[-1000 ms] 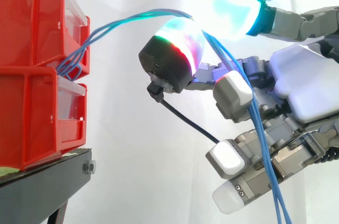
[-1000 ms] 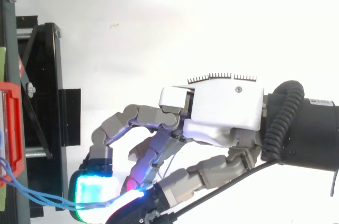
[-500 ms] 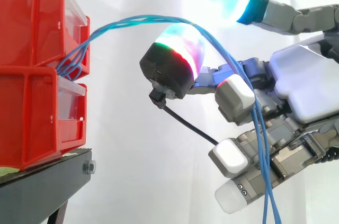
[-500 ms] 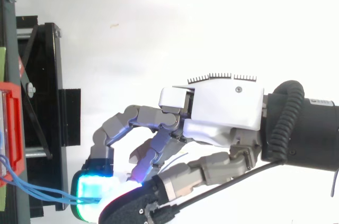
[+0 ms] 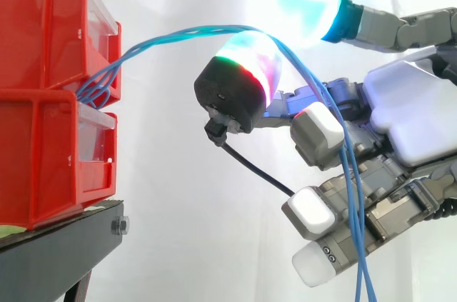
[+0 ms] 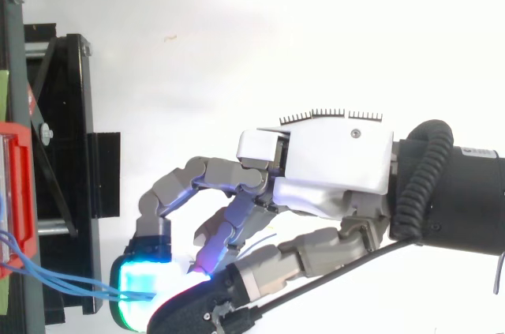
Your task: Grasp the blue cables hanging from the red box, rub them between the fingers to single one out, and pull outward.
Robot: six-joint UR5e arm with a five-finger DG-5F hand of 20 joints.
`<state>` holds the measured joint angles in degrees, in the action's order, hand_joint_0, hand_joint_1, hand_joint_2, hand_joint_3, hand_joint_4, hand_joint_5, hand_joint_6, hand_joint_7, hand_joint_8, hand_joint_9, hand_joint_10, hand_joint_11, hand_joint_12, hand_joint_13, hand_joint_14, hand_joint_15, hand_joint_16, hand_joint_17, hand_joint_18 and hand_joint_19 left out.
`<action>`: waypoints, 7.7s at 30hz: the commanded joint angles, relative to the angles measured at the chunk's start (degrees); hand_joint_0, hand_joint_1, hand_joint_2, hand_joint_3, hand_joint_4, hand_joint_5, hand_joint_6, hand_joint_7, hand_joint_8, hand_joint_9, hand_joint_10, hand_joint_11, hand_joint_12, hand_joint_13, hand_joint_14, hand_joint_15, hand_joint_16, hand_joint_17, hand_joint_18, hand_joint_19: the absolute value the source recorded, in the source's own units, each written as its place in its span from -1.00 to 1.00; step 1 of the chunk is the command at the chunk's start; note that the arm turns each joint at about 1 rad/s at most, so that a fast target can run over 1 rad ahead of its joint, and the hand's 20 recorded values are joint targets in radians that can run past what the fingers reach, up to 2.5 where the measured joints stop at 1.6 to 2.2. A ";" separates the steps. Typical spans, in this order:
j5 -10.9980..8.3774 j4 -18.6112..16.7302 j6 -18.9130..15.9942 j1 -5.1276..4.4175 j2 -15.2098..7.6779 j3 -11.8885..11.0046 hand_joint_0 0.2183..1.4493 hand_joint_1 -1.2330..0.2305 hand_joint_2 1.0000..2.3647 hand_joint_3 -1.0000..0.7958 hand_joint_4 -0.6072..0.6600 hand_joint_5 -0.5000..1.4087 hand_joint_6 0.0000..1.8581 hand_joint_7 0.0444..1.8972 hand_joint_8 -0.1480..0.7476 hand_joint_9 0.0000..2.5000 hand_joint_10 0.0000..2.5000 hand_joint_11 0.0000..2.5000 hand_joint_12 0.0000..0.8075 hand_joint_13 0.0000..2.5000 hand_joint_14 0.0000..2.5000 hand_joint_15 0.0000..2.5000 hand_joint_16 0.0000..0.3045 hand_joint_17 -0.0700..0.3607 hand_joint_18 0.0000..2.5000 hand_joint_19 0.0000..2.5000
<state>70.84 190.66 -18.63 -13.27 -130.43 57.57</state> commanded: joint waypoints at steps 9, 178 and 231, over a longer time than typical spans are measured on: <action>0.00 0.33 0.00 0.09 0.00 0.00 -0.43 -0.40 -0.99 -0.12 -0.21 -0.56 -0.12 -0.01 -0.08 -0.10 -0.99 -0.57 0.09 -0.34 -0.99 -0.64 -0.54 0.06 -0.62 -0.70; 0.09 16.06 5.80 0.18 3.69 0.00 -0.40 -0.34 -0.99 -0.20 -0.31 -0.60 -0.04 0.03 -0.19 -0.20 -0.99 -0.54 -0.12 -0.41 -0.99 -0.61 -0.65 -0.12 -0.54 -0.57; 0.09 16.06 5.80 0.44 3.69 0.00 -0.38 -0.43 -0.99 -0.33 -0.18 -0.60 -0.05 0.05 -0.13 -0.19 -0.98 -0.50 -0.14 -0.43 -0.98 -0.60 -0.69 -0.17 -0.59 -0.57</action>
<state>70.93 206.72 -12.83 -12.84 -126.79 57.57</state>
